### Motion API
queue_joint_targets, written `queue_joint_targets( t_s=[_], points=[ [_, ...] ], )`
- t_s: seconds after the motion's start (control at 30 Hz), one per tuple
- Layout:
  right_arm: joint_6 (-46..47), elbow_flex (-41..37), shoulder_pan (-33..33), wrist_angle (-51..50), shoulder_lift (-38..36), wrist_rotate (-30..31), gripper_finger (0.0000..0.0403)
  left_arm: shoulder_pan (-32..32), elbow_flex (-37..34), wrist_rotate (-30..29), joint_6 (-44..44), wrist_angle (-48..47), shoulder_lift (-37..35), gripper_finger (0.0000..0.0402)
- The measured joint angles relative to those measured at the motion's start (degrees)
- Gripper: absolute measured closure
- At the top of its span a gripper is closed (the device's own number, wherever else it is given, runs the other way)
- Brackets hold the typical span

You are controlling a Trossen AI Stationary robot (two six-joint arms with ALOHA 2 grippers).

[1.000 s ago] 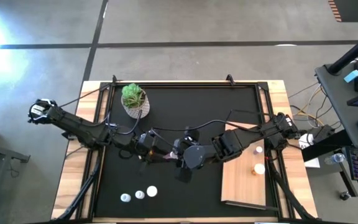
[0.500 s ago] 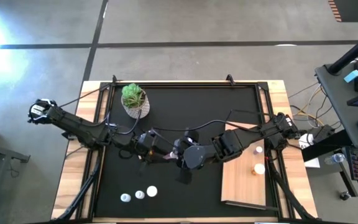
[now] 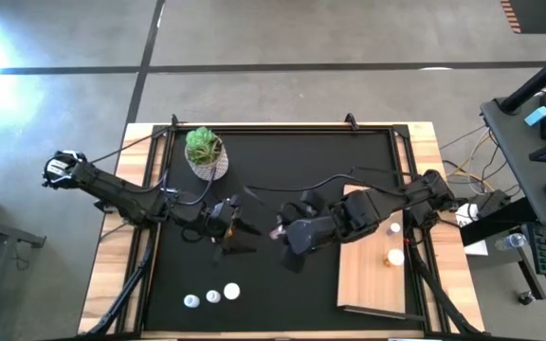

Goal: Pick and place medicine bottles onto shelf by color
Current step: Put the right pink tablet bottle on the shelf

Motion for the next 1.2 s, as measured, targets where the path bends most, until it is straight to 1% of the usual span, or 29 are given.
queue_joint_targets(
  t_s=[0.1, 0.23, 0.37, 0.57, 0.8, 0.87, 0.97, 1.07, 1.2],
  points=[
    [7.2, 0.5, 0.6, -9.5, 0.0, -2.1, 0.0298, 0.0, -0.1, -0.1, 0.0, 0.0, 0.0, 0.0196],
    [16.0, -0.1, 3.4, -20.9, 0.0, -3.8, 0.0297, 0.1, -0.7, -0.2, -0.2, 0.5, 0.0, 0.0195],
    [19.7, -2.3, 6.9, -19.4, -0.7, -6.8, 0.0297, 0.0, -1.4, -0.3, -1.7, 1.2, 0.0, 0.0194],
    [30.2, -5.2, 13.3, -20.1, -0.7, -9.9, 0.0297, 0.1, -1.6, -0.4, -3.3, 1.4, 0.0, 0.0194],
    [46.2, -10.2, 21.5, -20.1, -0.7, -14.1, 0.0296, 0.1, -1.8, -1.2, -3.2, 3.1, 0.3, 0.0194],
    [50.4, -11.6, 23.6, -20.1, -0.9, -14.3, 0.0296, 0.1, -1.8, -1.6, -3.2, 3.5, 0.9, 0.0194],
    [56.6, -14.1, 26.5, -20.1, -1.9, -14.3, 0.0296, 0.1, -1.6, -1.6, -3.2, 7.0, 2.6, 0.0194],
    [63.7, -17.5, 29.5, -20.1, -4.2, -14.3, 0.0296, 0.1, -1.6, -1.5, -3.3, 11.7, 4.7, 0.0194],
    [74.8, -22.9, 33.8, -20.1, -8.1, -14.4, 0.0296, 0.1, -1.3, -0.7, -3.3, 14.6, 6.9, 0.0194]
  ],
)
